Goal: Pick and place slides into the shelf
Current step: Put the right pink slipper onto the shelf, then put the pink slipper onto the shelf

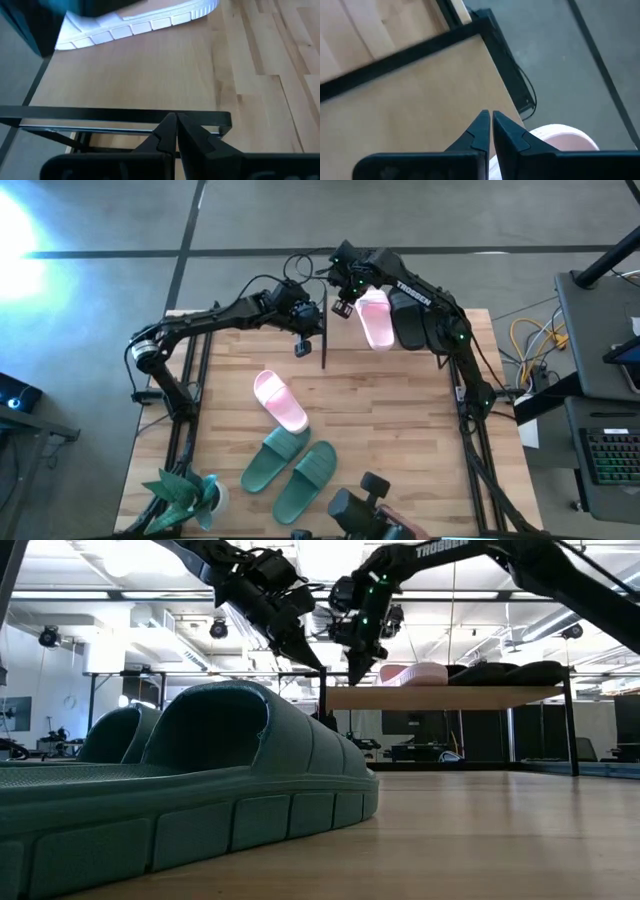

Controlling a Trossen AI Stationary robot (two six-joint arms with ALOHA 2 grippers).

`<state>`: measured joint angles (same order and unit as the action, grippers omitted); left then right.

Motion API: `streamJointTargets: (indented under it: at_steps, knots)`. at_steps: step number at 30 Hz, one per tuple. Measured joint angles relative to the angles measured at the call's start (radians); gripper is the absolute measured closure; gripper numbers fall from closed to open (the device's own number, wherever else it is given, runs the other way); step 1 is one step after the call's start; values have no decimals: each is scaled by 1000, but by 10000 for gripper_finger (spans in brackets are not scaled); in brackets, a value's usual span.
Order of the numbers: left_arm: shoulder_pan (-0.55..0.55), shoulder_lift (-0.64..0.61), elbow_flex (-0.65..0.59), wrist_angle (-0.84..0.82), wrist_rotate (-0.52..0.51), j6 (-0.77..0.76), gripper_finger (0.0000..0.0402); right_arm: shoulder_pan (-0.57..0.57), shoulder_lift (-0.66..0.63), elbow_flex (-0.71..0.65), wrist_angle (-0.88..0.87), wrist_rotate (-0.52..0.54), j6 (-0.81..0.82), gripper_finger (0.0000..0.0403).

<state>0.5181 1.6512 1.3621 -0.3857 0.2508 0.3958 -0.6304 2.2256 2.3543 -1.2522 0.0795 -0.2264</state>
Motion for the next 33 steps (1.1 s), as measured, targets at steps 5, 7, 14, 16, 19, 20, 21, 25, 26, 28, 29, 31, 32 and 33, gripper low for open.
streamJointTargets:
  at_steps: [5,7,14,16,19,20,21,25,26,28,29,31,32,33]
  knots:
    - [-3,0,0,0,-4,0,402,-19,31,-1,-53,3,-10,390]
    - [-3,0,0,1,-9,-3,402,-26,34,-1,-65,10,-4,390]
    - [-3,-1,-17,15,-20,-23,402,-47,34,-1,-100,57,48,390]
    - [-3,-1,-25,20,-19,-23,402,-50,33,-1,-124,64,59,390]
    - [-3,-1,-30,21,-19,-23,402,-50,32,-1,-135,65,79,390]
    - [-3,-1,-30,25,-19,-23,402,-49,31,-2,-132,64,84,390]
    - [-3,-1,-30,30,-19,-23,402,-49,29,-2,-131,63,88,390]
    - [-3,-1,-30,38,-21,-25,402,-37,19,-1,-132,55,77,390]
    - [-3,-1,-30,39,-21,-30,402,-32,15,0,-128,52,67,390]
    - [5,-2,-30,44,-21,-48,402,-17,9,0,-124,46,37,390]
    - [9,-2,-30,43,-21,-50,402,-9,6,0,-123,43,20,390]
    - [16,-2,-30,43,-23,-53,402,10,4,0,-121,14,-25,390]
    - [20,-2,-30,43,-24,-54,402,20,4,0,-121,-4,-50,390]
    - [23,-2,-30,43,-25,-58,402,31,4,0,-121,-20,-74,390]
